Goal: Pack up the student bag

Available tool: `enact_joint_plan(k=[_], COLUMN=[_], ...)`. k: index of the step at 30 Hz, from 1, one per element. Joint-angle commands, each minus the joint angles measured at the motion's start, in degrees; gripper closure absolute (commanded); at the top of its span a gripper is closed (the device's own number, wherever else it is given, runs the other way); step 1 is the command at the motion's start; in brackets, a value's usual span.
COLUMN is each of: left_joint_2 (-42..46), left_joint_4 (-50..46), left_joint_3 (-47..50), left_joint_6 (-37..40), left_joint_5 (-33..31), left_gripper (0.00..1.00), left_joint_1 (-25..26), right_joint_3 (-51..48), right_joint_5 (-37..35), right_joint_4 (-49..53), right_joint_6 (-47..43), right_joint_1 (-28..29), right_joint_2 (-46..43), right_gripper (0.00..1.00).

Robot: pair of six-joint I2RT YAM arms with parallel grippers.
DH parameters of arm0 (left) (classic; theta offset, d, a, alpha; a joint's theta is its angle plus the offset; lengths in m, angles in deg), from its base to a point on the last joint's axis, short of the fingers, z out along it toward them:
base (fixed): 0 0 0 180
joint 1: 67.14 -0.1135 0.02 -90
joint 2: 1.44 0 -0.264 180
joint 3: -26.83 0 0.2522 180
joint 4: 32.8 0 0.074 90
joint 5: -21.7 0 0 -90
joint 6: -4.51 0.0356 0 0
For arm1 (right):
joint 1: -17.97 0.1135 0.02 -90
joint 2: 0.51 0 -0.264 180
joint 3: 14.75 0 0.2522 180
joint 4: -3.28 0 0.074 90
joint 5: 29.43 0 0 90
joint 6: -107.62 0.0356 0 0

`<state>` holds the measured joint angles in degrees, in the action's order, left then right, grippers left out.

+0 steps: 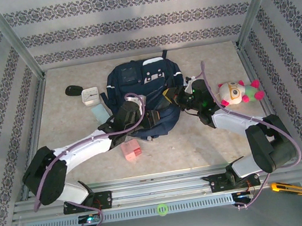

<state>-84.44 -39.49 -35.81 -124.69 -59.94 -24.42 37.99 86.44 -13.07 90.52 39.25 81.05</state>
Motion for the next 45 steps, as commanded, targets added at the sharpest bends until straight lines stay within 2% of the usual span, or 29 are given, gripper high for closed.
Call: enact_joint_plan(k=[1,7,13,19,22,25,30,31,36,37,40,41,45], left_joint_2=[1.2,-2.24,-5.64,-7.97,-9.01,-9.56,-9.39,-9.4,-8.81,-8.53,-7.8,-7.49,-7.09], left_joint_4=[-4.59,-7.74,-3.38,-0.92,-0.64,-1.71,-3.29,-3.2,-2.78,-2.92,-1.98,-1.17,0.89], left_joint_3=[-0.19,-2.16,-3.43,-5.58,-5.79,-5.76,-5.33,-5.17,-4.66,-4.43,-3.66,-3.16,-2.51], left_joint_6=[-1.66,-2.9,-3.15,-3.16,-3.32,-3.62,-3.89,-3.89,-3.75,-3.56,-2.34,-2.34,-2.48], left_joint_5=[-4.11,-6.31,-4.17,-4.26,-5.57,-6.93,-9.22,-9.42,-10.73,-10.82,-9.39,-8.75,-7.2], left_gripper=[0.6,0.6,0.64,0.71,0.8,0.84,0.75,0.77,0.99,1.0,1.0,1.0,1.0], left_joint_1=[1.4,2.17,2.96,3.42,3.47,3.49,3.43,3.42,3.5,3.48,3.48,3.5,3.5], right_joint_3=[0.39,0.48,0.31,0.26,0.31,0.13,-0.02,-0.05,-0.7,-0.81,-0.65,-0.81,-1.01], right_joint_5=[-0.67,-0.71,-0.7,-0.74,-0.79,-0.95,-1.01,-1.02,-1.56,-1.67,-2.32,-3.19,-5.73], right_joint_4=[-2.84,-2.58,-2.47,-2.47,-2.5,-2.37,-2.03,-1.99,-1.56,-1.24,-0.18,-0.23,-1.46], right_joint_6=[-1.71,-1.92,-2.06,-1.88,-1.94,-2.06,-2.18,-2.22,-2.5,-2.3,-0.67,-0.12,1.94], right_joint_1=[0.97,1.09,1.1,1.38,1.53,1.49,1.53,1.53,1.56,1.58,3.06,3.99,6.54], right_joint_2=[-1.52,-2.09,-2.37,-2.6,-2.74,-3.0,-3.43,-3.51,-4.19,-4.2,-3.85,-3.49,-1.76], right_gripper=[1.0,1.0,1.0,1.0,1.0,1.0,1.0,1.0,1.0,1.0,0.7,0.63,0.55])
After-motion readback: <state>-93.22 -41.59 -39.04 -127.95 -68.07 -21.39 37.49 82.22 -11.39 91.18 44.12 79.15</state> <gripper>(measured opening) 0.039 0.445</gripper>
